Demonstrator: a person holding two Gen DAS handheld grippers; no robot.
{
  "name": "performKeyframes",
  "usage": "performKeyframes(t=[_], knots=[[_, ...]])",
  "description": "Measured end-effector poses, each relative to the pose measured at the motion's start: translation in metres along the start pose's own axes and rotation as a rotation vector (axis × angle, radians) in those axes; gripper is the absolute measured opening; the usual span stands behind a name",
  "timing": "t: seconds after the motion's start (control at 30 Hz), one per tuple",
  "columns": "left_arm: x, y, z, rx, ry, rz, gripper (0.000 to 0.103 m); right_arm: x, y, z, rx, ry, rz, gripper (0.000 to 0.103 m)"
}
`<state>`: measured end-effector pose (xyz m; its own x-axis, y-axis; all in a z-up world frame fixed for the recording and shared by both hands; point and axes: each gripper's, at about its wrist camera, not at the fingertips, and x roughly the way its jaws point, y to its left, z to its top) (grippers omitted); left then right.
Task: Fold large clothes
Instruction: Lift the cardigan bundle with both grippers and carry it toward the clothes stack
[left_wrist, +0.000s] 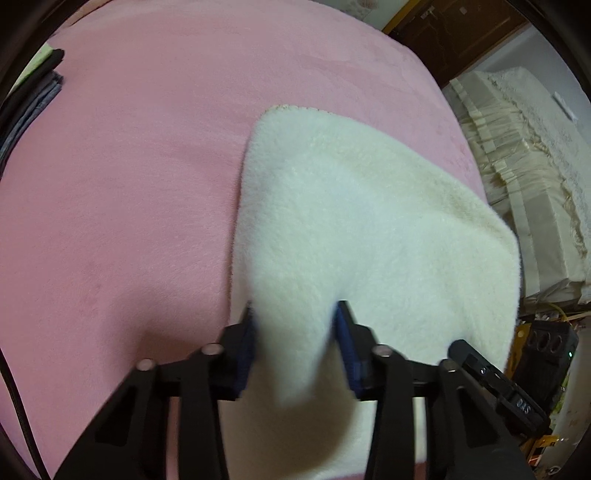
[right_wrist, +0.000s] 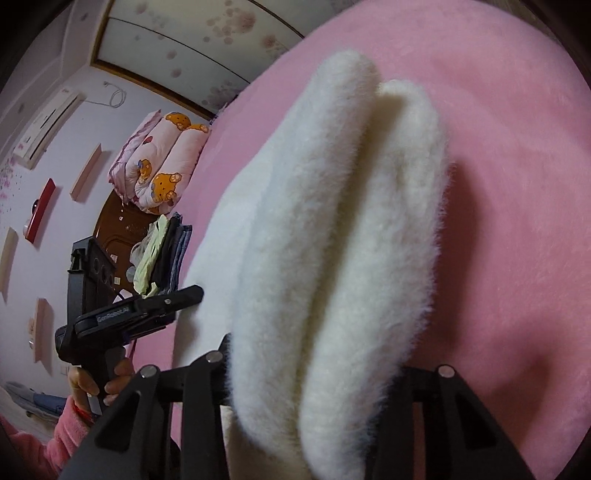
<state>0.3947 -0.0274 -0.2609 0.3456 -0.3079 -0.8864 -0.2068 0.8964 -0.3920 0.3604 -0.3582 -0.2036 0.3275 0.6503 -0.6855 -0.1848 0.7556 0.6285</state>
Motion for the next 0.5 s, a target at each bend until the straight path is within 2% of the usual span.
performKeyframes(t=[0.17, 0.3, 0.4, 0.43, 0.5], knots=[[-0.011, 0.018, -0.002, -0.030, -0.004, -0.063, 0.029, -0.019, 0.045, -0.006, -0.099, -0.069, -0.038, 0.038], [-0.006, 0.044, -0.002, -0.111, 0.026, -0.139, 0.031, -0.020, 0.067, -0.009, -0.128, -0.058, -0.070, 0.038], [-0.006, 0.049, 0.000, -0.091, 0.052, -0.148, 0.032, -0.014, 0.067, -0.008, -0.123, -0.050, -0.097, 0.038], [-0.006, 0.048, 0.003, -0.070, 0.052, -0.141, 0.035, -0.010, 0.068, -0.005, -0.110, -0.046, -0.101, 0.038], [0.004, 0.047, 0.007, -0.037, 0.092, -0.122, 0.059, -0.006, 0.061, -0.002, -0.088, -0.034, -0.110, 0.038]])
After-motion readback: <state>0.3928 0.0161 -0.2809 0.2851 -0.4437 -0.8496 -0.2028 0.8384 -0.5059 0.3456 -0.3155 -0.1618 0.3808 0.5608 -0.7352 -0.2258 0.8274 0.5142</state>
